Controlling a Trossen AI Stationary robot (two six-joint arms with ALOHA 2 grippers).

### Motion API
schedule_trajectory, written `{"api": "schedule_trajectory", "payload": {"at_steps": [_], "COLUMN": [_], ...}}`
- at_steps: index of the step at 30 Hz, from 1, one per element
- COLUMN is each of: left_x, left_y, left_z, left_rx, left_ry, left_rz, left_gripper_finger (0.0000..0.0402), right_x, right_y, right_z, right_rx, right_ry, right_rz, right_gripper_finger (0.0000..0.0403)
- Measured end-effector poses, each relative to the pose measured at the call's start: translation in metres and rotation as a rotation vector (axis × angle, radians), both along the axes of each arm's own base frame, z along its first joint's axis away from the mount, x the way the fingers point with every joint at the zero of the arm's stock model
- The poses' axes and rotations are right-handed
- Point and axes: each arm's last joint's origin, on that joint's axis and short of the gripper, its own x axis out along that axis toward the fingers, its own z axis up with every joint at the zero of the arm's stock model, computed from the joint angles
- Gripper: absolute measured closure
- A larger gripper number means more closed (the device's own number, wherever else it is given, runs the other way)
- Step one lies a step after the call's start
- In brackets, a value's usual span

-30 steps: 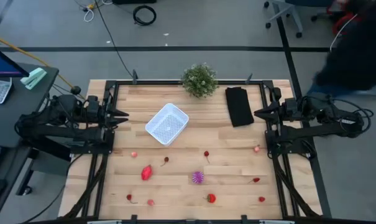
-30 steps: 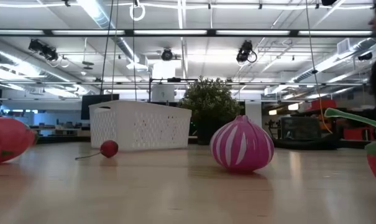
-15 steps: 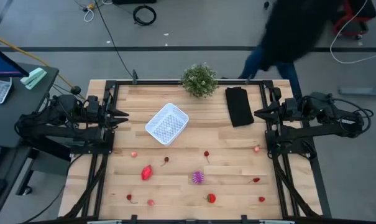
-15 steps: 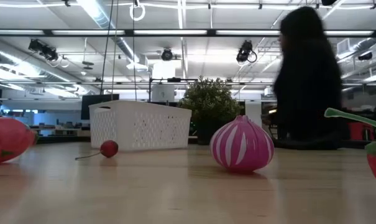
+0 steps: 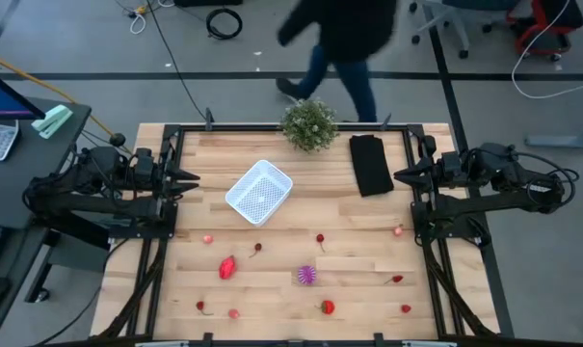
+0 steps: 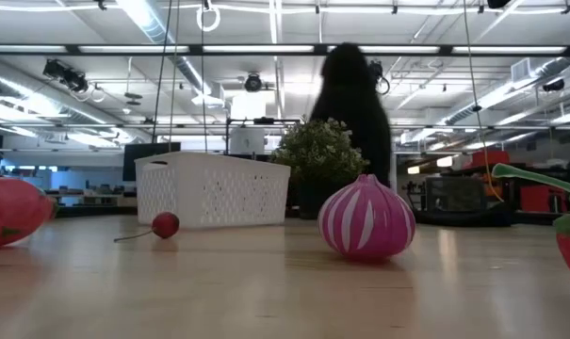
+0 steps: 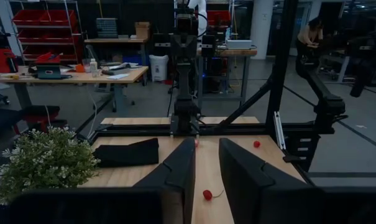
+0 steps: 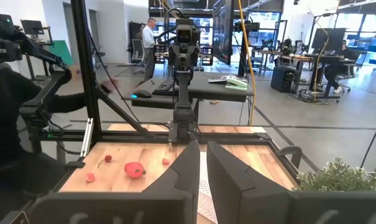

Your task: Pick and placing Produce into tupperware

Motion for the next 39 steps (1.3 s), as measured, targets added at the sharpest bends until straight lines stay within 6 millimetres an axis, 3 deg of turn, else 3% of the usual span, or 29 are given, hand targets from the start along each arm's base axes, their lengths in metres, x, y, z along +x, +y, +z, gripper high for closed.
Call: {"api": "schedule_trajectory", "payload": {"at_steps": [39], "left_x": [0.0000], "left_y": [0.0000], "left_z": [0.0001], "left_rx": [0.000], "left_ry": [-0.001], "left_rz": [0.000], "left_gripper_finger": [0.0325], "right_x": [0.0000], "right_y": [0.0000], "right_z": [0.0000], "right_rx": [0.000], "right_ry": [0.000], "right_rz": [0.000], "right_gripper_finger": [0.0364]}}
